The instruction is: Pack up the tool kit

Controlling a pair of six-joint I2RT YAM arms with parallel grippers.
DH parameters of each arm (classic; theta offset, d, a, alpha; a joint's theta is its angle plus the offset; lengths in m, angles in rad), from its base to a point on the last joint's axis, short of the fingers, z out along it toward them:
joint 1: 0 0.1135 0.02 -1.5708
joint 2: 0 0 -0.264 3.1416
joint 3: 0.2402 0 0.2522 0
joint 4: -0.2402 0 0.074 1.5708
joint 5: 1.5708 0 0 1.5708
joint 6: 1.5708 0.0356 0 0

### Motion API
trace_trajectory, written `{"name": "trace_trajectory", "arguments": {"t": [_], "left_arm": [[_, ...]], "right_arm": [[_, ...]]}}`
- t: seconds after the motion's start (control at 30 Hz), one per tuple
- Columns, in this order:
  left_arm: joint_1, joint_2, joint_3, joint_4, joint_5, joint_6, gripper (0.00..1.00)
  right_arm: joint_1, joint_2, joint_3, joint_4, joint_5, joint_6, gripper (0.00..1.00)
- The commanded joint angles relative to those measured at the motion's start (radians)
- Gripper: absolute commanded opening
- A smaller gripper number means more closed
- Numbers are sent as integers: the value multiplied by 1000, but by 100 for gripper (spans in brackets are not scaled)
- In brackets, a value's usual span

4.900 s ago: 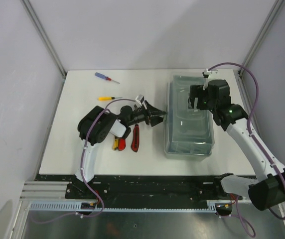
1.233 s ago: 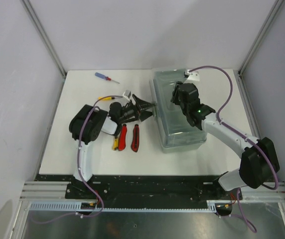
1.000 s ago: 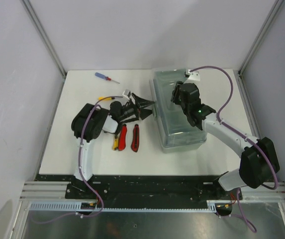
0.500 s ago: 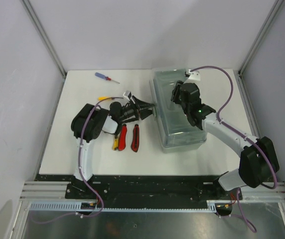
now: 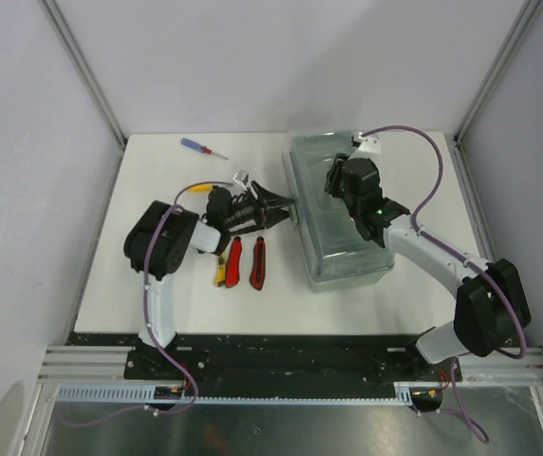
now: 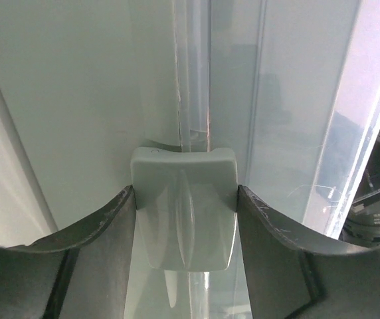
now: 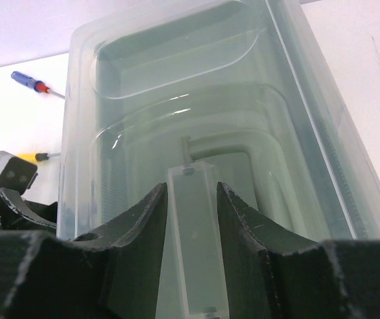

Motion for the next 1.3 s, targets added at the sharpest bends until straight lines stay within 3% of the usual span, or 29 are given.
{"name": "trace_trajectory", "arguments": {"t": [0.0,0.17,0.33,0.6,0.83,1.03,1.2,1.27], "left_arm": [[-33,-193,33,-66,74,220,19],[-33,-201,46,-148,75,230,11],[-33,-210,59,-209,75,247,10],[-32,-251,102,-396,66,338,16],[-33,-280,124,-418,80,343,19],[-33,-308,94,-345,81,301,42],[-34,-290,47,-126,84,160,52],[-34,-271,6,69,57,30,53]], "right_arm": [[59,205,-165,-547,-247,67,40],[60,210,-165,-551,-240,69,40],[60,215,-165,-556,-233,70,40],[59,218,-165,-553,-230,71,40],[59,222,-165,-544,-237,76,40],[60,223,-165,-538,-240,78,40],[60,219,-165,-539,-240,78,40],[60,211,-165,-538,-240,82,41]]}}
